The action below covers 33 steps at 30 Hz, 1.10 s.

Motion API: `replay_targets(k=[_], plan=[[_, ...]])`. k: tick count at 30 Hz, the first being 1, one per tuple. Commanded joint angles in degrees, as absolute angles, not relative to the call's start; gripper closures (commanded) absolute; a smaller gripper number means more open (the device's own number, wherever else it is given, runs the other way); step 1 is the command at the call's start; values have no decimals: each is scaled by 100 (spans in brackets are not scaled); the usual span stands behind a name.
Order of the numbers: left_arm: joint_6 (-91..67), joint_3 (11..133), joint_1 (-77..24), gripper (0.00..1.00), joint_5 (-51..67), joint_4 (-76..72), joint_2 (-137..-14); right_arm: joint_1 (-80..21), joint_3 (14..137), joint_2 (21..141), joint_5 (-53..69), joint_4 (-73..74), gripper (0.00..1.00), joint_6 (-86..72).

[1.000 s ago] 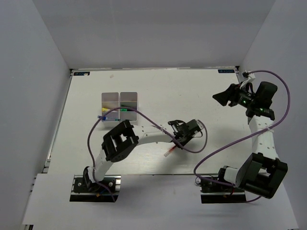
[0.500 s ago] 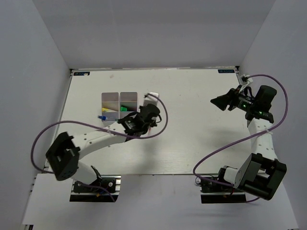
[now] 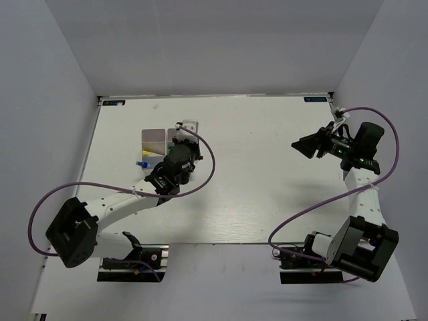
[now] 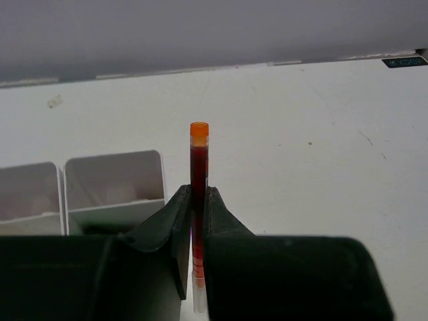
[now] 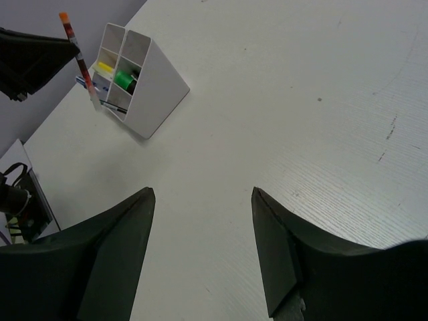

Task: Sort the stationery into containers
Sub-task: Place the pen in the storage box.

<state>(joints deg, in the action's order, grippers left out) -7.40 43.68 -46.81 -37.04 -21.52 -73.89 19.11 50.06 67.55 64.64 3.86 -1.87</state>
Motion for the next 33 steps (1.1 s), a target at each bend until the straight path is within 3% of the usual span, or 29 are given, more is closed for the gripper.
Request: replay_targets(k=[1,13,27,32,33], plan=[[-18,4298,-4370,100,-2893,-2927,-7251,1925,4983,6662,6636,307,34,-35],[378,3833,-3306,100,-1013,-3243,-7567,1951,4948,6776,6759,422,33,211],[272,3234,-3024,100,-782,-3683,-7690,1960,4957,6926,6891,483,33,290],[272,2998,-3023,87,-923,-3963,-7752,1960,4948,6926,6970,484,32,290],[272,2997,-3023,74,-923,-3964,-7752,1951,4957,6934,6978,518,32,316]])
